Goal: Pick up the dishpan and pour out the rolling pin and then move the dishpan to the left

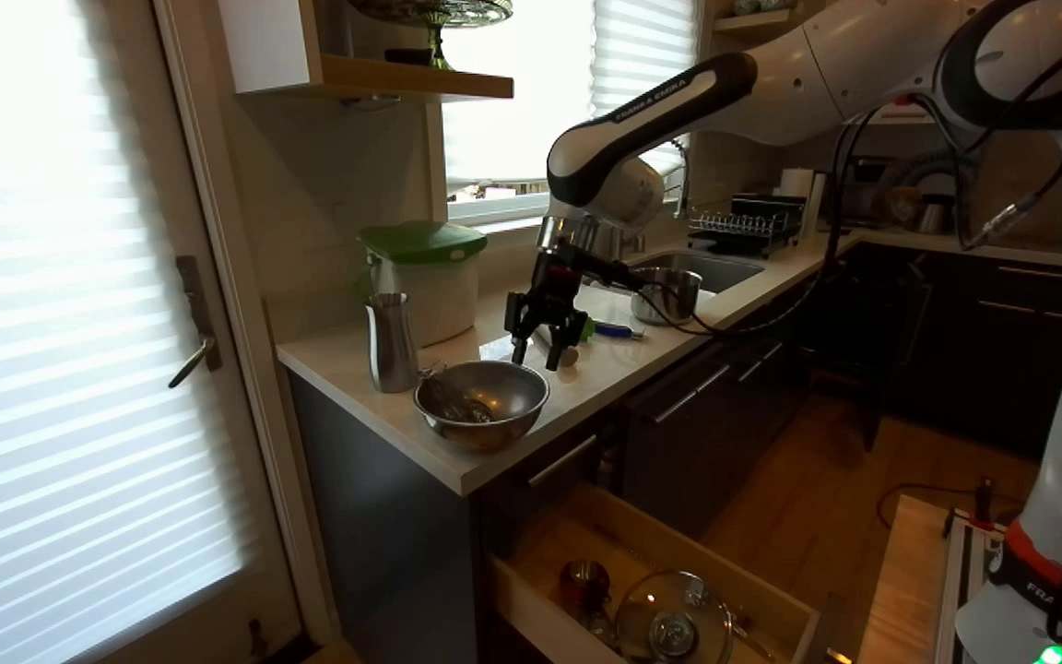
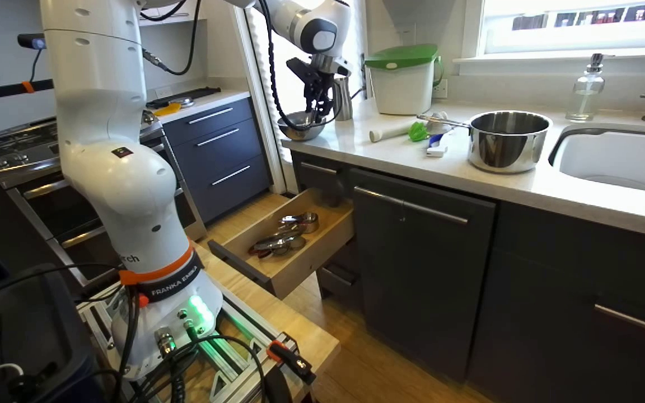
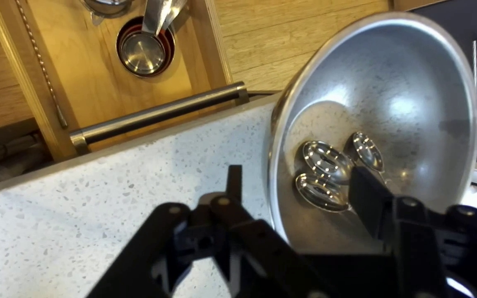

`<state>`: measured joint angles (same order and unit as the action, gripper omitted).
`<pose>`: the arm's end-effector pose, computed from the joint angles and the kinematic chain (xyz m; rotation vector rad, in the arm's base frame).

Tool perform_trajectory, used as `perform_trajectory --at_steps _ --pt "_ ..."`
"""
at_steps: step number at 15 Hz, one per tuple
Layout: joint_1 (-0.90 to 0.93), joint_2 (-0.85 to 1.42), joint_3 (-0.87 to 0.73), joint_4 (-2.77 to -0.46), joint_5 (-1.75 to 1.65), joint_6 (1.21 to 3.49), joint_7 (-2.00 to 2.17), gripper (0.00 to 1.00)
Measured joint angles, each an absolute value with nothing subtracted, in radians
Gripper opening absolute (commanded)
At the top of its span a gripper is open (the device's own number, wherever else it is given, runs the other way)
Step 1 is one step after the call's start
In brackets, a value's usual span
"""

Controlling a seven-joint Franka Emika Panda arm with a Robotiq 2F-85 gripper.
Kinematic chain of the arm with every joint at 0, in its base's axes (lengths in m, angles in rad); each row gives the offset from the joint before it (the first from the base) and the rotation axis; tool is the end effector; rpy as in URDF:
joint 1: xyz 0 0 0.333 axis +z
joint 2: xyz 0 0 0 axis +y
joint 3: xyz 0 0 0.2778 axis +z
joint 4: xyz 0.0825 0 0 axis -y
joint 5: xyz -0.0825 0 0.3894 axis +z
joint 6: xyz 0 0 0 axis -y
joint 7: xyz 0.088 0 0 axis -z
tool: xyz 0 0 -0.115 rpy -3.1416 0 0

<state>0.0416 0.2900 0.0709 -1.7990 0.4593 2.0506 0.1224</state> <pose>0.6176 0.0951 0.3426 -2.7048 0.3202 0.1215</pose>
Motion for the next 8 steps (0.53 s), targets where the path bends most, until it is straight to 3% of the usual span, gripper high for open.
perform_trajectory --at_steps 8 --pt "0.06 0.069 0.07 -1.832 0.279 1.674 0.264 0.99"
